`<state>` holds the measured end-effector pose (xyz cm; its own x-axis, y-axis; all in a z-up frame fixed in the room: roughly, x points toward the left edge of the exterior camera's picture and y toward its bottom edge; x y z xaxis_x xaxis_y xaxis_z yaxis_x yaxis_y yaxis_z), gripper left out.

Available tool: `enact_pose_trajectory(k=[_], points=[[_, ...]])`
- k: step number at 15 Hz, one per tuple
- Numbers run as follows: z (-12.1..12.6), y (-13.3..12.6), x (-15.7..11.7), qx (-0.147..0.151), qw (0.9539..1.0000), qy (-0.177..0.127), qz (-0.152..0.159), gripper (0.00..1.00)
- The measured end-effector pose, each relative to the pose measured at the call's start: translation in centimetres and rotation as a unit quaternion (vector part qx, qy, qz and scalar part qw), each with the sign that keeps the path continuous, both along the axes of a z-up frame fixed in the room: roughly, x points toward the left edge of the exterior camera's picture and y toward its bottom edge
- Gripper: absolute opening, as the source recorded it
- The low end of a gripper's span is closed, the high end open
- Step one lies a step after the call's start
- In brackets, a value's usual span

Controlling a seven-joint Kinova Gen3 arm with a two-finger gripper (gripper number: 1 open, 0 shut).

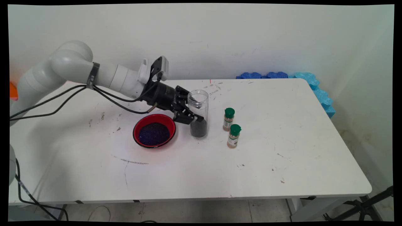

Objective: Place the picked object on the table

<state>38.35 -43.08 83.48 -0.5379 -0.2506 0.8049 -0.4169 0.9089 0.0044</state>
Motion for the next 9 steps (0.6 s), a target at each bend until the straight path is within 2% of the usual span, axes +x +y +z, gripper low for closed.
enact_pose_trajectory(k=[9], points=[[-1.9,0.0,-0.2,0.007,0.9999,0.001,0.008,0.0]])
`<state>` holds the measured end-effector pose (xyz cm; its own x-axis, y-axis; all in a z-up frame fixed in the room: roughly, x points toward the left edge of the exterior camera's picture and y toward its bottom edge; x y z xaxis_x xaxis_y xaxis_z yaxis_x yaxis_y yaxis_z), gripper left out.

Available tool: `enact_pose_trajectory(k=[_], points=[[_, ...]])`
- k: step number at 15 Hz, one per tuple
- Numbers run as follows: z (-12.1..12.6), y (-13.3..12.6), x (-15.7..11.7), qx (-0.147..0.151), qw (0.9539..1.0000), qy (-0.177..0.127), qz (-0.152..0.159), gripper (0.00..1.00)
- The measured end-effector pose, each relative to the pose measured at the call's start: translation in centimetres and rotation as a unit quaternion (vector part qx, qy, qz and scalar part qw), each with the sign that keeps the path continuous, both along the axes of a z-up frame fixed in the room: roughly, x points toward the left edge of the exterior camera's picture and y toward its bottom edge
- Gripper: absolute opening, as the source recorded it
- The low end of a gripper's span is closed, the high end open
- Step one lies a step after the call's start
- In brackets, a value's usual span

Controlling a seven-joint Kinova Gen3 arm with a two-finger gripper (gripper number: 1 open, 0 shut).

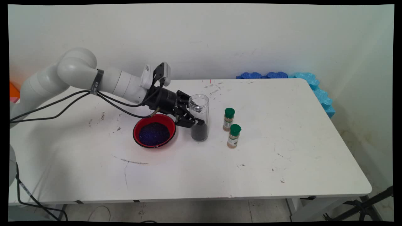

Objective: Place the picked object on the table

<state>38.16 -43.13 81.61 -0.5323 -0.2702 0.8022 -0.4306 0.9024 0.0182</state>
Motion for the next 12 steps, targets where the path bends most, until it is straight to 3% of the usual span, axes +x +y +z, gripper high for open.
enact_pose_trajectory(k=[9,10,12], points=[[-1.1,0.0,0.1,0.004,1.0,0.002,0.004,0.0],[-1.2,0.1,0.1,0.005,1.0,0.003,0.004,1.0],[-1.3,0.1,0.1,0.007,1.0,0.003,0.002,1.0]])
